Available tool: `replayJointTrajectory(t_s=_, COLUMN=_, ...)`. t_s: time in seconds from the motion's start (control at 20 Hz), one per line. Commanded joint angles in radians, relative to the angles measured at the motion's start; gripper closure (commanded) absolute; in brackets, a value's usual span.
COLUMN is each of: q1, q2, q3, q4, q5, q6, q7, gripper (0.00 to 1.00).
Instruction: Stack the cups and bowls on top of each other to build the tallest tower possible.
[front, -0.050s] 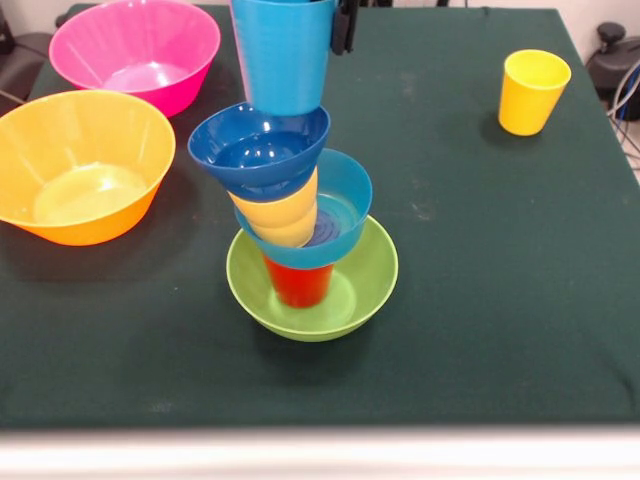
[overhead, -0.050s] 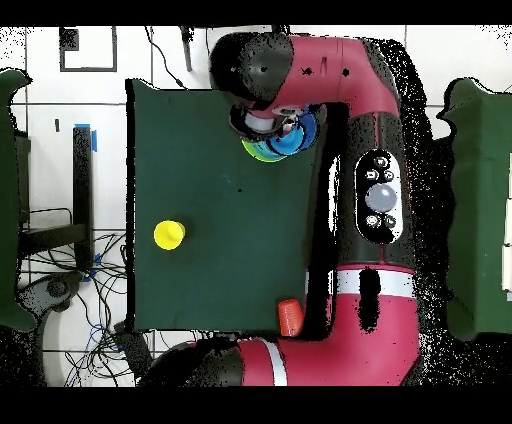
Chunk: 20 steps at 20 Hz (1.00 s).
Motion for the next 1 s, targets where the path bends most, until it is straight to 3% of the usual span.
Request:
replayJointTrajectory(t_s=0.05, q1=0.002, q2=-0.001, q3=0.047, q4=0.101, q5=-0.078, q6=-0.039, q7=-0.28, gripper=1.0)
replayJointTrajectory(t_s=1.0, q1=-0.031, q2=0.036, q3=0.055, q4=0.095, q5=-0.108, q6=-0.104, q7=-0.313, gripper=1.0)
